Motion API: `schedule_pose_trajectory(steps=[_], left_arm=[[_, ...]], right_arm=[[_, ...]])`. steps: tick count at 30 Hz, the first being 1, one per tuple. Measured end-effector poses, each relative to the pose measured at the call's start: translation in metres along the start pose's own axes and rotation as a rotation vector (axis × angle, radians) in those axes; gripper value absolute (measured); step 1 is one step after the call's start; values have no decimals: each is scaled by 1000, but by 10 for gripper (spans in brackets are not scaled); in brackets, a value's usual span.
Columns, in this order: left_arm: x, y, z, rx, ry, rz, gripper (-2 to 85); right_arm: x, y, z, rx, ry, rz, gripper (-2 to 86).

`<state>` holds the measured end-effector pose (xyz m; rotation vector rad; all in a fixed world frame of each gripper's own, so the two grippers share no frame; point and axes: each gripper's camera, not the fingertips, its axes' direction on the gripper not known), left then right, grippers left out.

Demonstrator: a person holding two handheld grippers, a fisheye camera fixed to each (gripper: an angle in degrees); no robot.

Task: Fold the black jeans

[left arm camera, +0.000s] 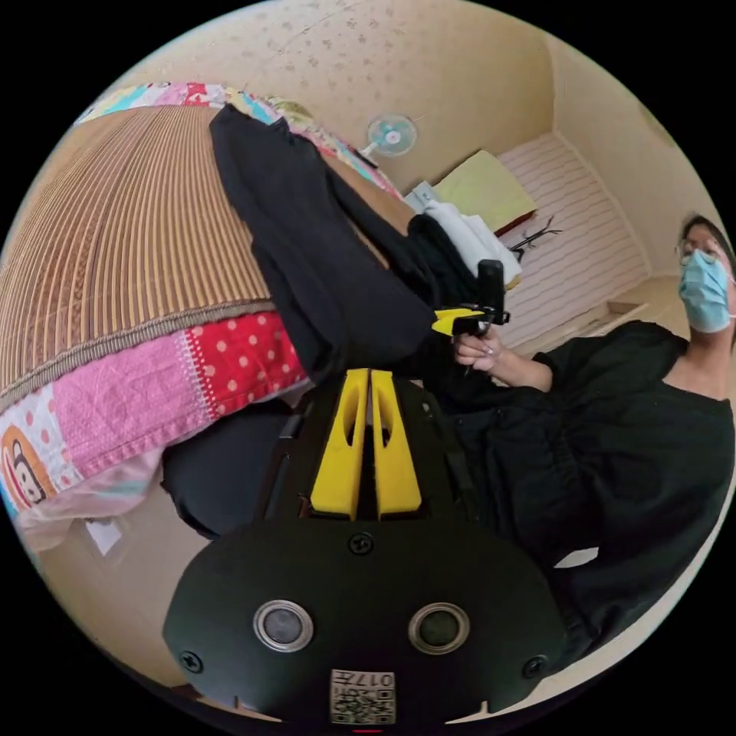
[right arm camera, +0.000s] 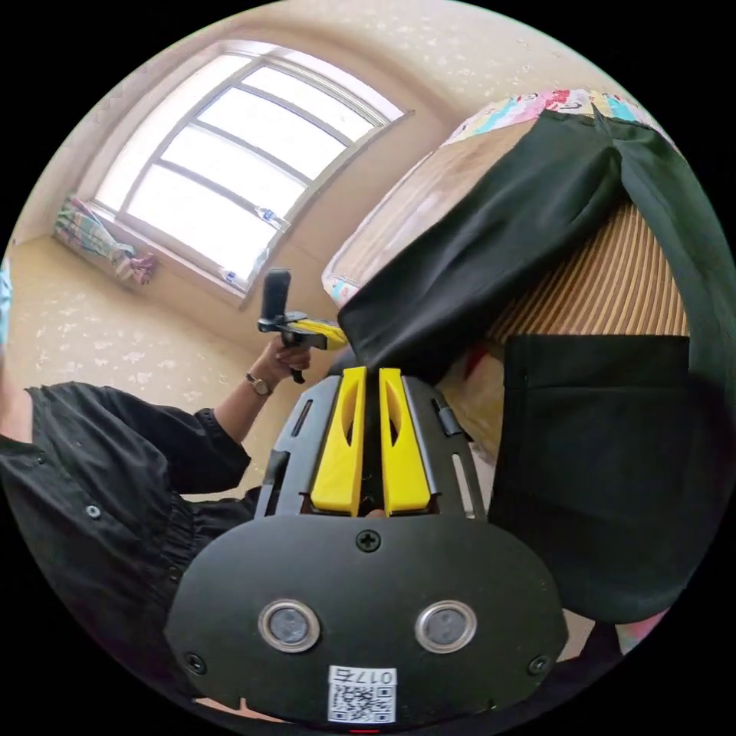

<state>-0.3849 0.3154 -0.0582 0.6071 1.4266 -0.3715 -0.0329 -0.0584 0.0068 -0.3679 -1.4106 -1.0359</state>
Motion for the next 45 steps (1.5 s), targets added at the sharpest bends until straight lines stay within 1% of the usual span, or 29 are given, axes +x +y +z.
schedule_pose_trajectory(steps=[1,3,4,5,6,7,8,9,10,12,13,14,16,17,18,19,21,23,25,26,28,30,31,35,38,40,42,43,45], left_arm=[[0,-2,-10,26,-4,-8,-6],[1,-10,-41,56,-82,-47,-4],[3,-12,-46,47,-116,-52,-1],[7,-15,-51,24,-184,-48,4],[11,-17,-50,3,-226,-40,33],[12,-18,-47,-7,-230,-36,48],[12,-19,-36,-18,-191,-28,99],[10,-20,-22,-15,-84,-15,143],[7,-20,-14,-7,-23,-12,161],[0,-18,18,47,184,-12,203],[0,-17,25,60,211,-7,204],[0,-18,41,70,222,-14,207],[-5,-22,65,23,136,-91,209],[-13,-23,78,-10,66,-170,210],[-22,-21,83,-1,62,-238,210],[-27,-18,83,33,87,-260,210],[-45,7,83,223,230,-342,197],[-52,23,92,266,256,-411,185],[-47,30,104,250,231,-413,186],[-41,32,111,246,230,-395,178],[-33,31,118,263,289,-342,129],[-22,25,113,265,324,-284,44],[-17,22,109,262,326,-259,39],[19,19,64,272,285,-121,19],[28,30,37,264,230,-136,18],[31,39,29,239,121,-173,23],[36,53,24,235,-73,-249,35],[37,57,24,233,-125,-278,38],[39,72,28,238,-316,-387,44]], right_arm=[[-2,-6,-17,42,-51,8,35],[2,-26,-85,234,-277,59,31],[6,-29,-99,279,-340,77,30],[17,-33,-125,371,-462,119,28],[29,-32,-145,466,-566,170,27],[34,-31,-154,506,-606,190,26],[40,-29,-168,562,-649,209,24],[42,-29,-179,577,-649,223,23],[41,-29,-184,574,-637,232,22],[32,-31,-194,518,-534,265,21],[30,-32,-195,500,-511,278,21],[27,-33,-196,472,-487,303,20],[25,-33,-198,456,-512,327,20],[23,-32,-203,458,-536,335,20],[20,-32,-209,463,-542,334,19],[18,-32,-212,461,-539,332,19],[10,-29,-229,460,-487,309,19],[7,-21,-239,474,-474,314,19],[8,-11,-245,494,-483,333,19],[8,-5,-246,502,-490,342,18],[5,0,-245,499,-489,348,18],[-3,2,-245,499,-478,338,18],[-6,1,-245,494,-471,330,18],[-30,-5,-241,415,-402,282,20],[-53,-4,-224,313,-311,251,22],[-67,-3,-201,201,-215,240,21],[-82,2,-160,25,-33,219,18],[-84,5,-150,-13,12,215,16],[-92,20,-122,-110,163,211,12]])
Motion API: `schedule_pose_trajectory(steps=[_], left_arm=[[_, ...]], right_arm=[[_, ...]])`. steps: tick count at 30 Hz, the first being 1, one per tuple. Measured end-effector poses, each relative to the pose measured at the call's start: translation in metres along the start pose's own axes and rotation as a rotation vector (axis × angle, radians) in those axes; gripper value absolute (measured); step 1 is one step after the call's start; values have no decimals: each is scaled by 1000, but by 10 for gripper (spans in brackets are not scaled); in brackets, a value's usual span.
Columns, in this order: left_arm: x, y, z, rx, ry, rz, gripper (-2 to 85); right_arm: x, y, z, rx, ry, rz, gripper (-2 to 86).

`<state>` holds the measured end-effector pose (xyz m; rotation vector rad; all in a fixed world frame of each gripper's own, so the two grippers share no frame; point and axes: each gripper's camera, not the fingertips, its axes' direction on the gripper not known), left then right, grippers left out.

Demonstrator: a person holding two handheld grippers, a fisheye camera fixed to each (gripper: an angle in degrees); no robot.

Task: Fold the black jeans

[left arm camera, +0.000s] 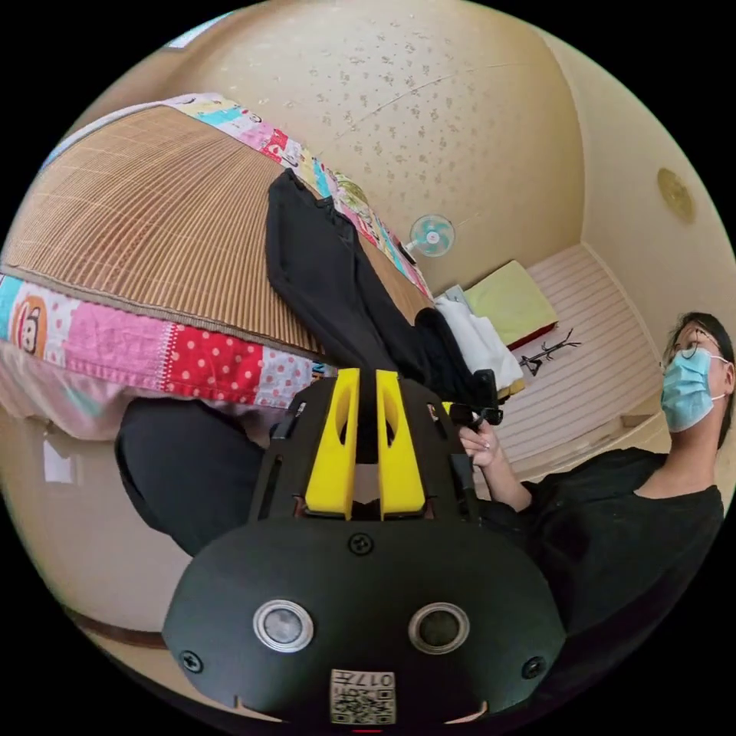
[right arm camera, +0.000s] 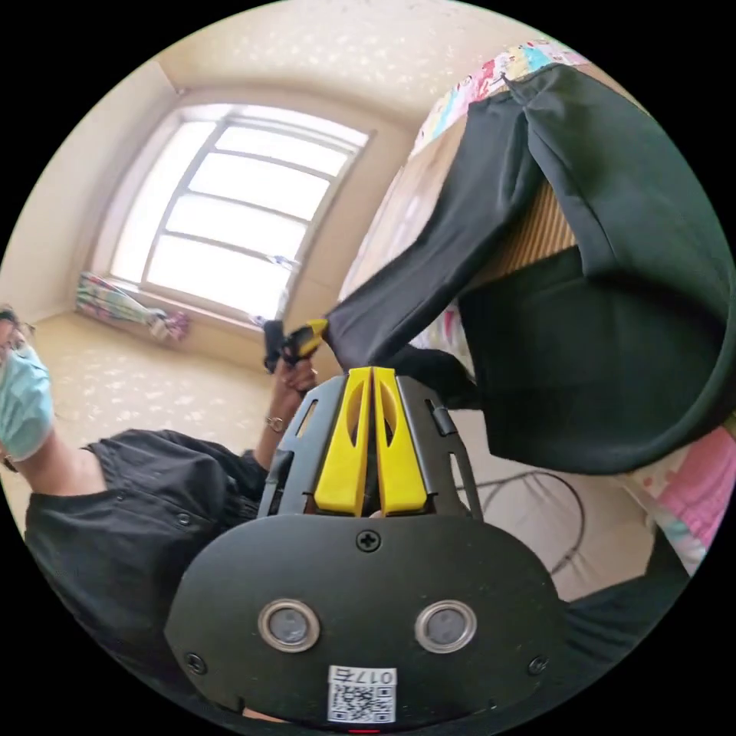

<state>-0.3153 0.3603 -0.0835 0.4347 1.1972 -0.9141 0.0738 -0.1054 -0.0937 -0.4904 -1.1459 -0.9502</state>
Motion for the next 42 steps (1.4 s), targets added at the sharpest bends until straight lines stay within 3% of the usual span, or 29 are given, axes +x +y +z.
schedule_pose_trajectory(steps=[5,10,17,22,27,29,32,35,38,42], left_arm=[[24,23,15,85,-117,1,51],[64,17,83,-49,-83,126,65],[95,24,150,-125,-26,158,60],[90,33,159,-121,-59,111,46],[70,44,137,-37,-108,32,-2],[63,44,138,-41,-90,16,0],[58,39,153,-79,-123,-26,35],[71,34,173,-108,-113,12,62],[87,30,203,-169,-60,43,65],[129,32,263,-311,85,110,74]], right_arm=[[8,29,10,33,221,138,33],[58,48,15,20,279,380,93],[76,46,27,157,41,431,153],[95,46,45,108,-179,416,48],[41,77,-20,224,-647,-2,24],[23,91,-40,184,-701,-94,22],[3,118,-51,17,-496,-91,23],[17,157,-39,-159,-157,101,25],[47,201,-34,-176,59,303,25],[46,229,-33,-68,-8,313,23]])
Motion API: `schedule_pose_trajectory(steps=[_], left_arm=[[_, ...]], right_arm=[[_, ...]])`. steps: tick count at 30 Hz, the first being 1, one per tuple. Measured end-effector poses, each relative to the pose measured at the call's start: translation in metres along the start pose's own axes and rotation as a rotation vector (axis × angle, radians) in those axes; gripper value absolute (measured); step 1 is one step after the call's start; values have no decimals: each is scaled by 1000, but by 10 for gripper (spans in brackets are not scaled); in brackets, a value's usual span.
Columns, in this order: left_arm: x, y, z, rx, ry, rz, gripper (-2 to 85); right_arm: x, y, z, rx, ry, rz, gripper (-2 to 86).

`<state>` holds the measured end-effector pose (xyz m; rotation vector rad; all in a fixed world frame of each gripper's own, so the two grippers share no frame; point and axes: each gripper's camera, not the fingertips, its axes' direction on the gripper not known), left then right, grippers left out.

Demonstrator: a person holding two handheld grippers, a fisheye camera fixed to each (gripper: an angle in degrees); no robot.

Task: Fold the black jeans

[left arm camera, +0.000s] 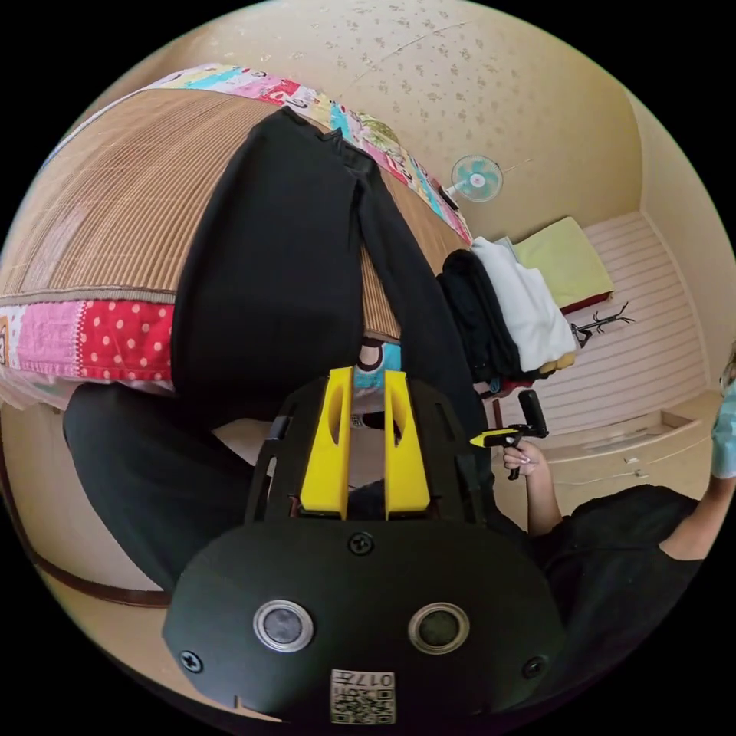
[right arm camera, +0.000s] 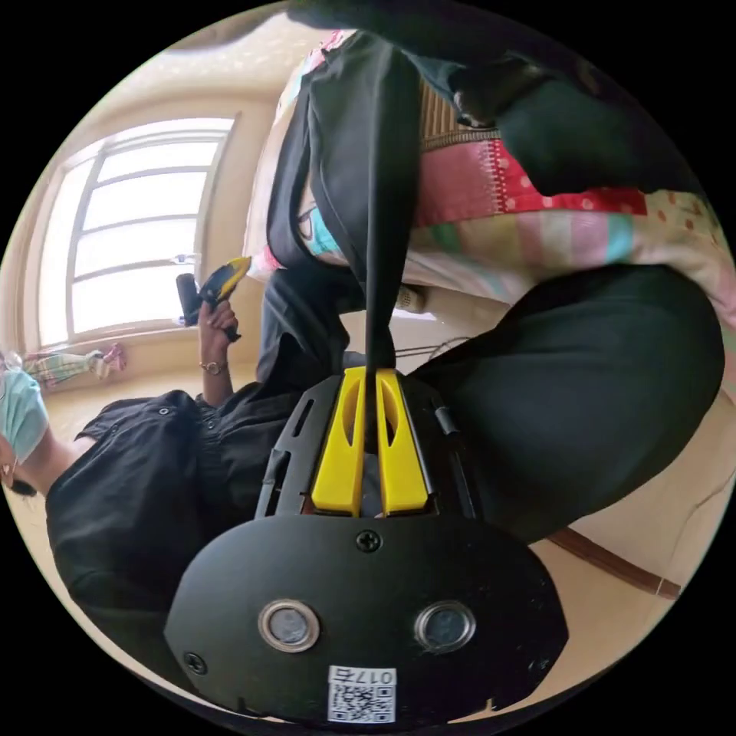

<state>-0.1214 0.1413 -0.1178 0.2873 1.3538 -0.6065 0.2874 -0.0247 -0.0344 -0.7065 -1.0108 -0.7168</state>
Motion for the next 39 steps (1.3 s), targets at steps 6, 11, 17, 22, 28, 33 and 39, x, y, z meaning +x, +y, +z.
schedule_pose_trajectory(steps=[6,11,17,22,28,33,39], left_arm=[[71,-12,75,-180,180,142,112],[77,-13,87,-151,-37,153,150],[53,-7,79,-141,-28,123,137],[48,4,86,-169,-43,162,61],[40,19,68,-127,42,211,36],[29,31,35,-31,98,237,26],[-3,44,22,0,165,219,22]], right_arm=[[-61,-14,72,-5,-60,-197,24],[-82,-31,151,-53,-81,-229,25],[-103,-38,215,-130,-81,-352,25],[-107,-38,253,-204,-45,-385,25],[-136,-14,252,-301,148,-554,23],[-181,-14,216,-168,348,-652,17],[-214,-99,179,302,515,-588,32]])
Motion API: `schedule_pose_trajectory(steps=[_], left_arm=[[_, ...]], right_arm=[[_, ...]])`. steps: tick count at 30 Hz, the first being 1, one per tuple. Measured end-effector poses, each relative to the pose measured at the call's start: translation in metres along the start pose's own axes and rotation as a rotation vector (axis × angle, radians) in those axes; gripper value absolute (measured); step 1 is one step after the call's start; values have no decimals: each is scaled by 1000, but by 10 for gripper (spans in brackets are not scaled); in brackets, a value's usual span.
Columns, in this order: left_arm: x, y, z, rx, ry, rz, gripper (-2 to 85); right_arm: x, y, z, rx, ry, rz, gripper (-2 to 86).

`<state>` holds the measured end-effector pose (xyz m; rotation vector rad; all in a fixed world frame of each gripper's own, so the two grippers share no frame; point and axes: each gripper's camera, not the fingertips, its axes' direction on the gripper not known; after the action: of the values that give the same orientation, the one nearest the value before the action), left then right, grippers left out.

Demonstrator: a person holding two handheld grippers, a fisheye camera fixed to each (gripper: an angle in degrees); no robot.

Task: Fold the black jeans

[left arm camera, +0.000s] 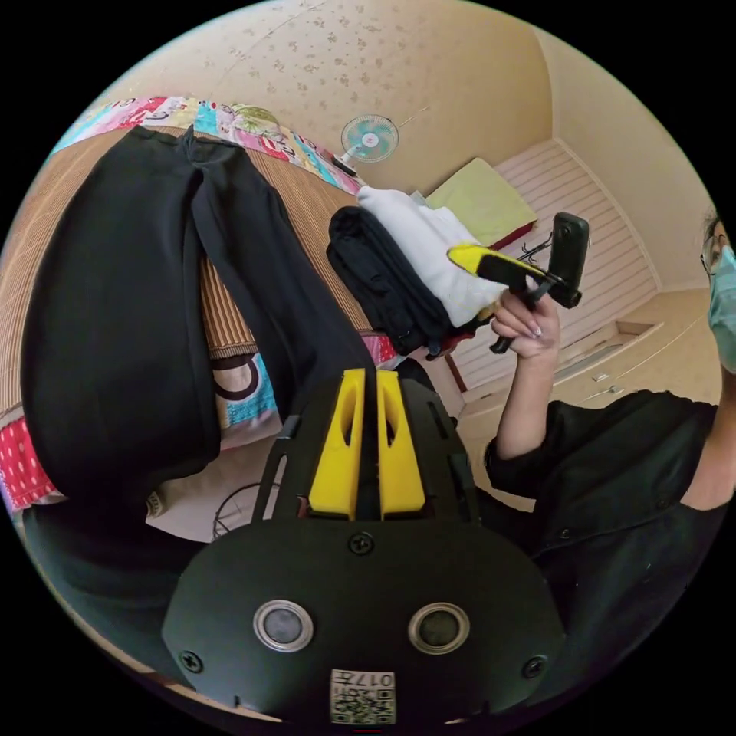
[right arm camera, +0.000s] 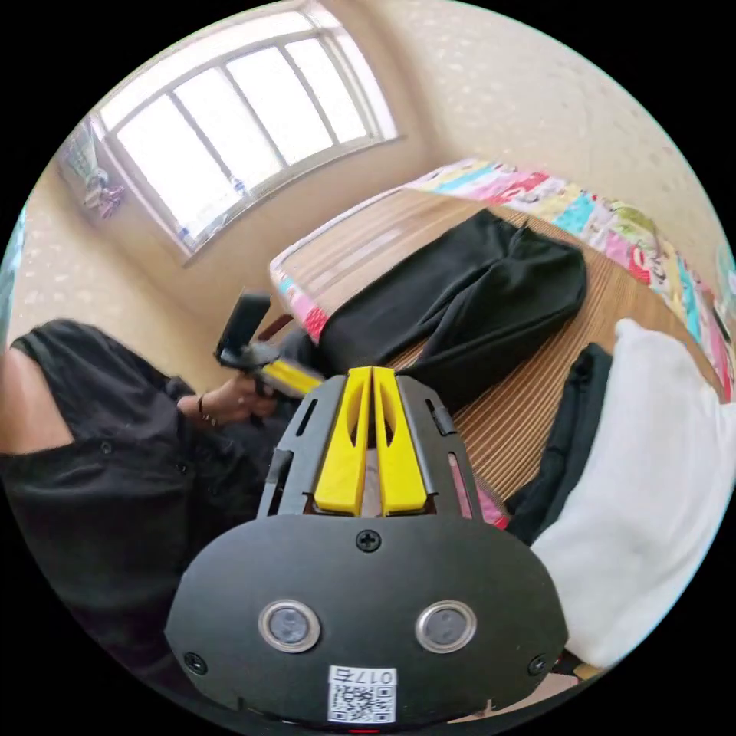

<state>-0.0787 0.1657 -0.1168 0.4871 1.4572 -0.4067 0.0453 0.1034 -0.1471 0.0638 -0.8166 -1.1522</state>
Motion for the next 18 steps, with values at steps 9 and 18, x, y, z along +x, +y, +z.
schedule_pose_trajectory(steps=[9,18], left_arm=[[-7,31,-42,130,115,115,31],[-25,22,-57,71,134,150,-4]], right_arm=[[141,-137,165,17,339,318,107],[302,-179,301,-224,439,583,128]])
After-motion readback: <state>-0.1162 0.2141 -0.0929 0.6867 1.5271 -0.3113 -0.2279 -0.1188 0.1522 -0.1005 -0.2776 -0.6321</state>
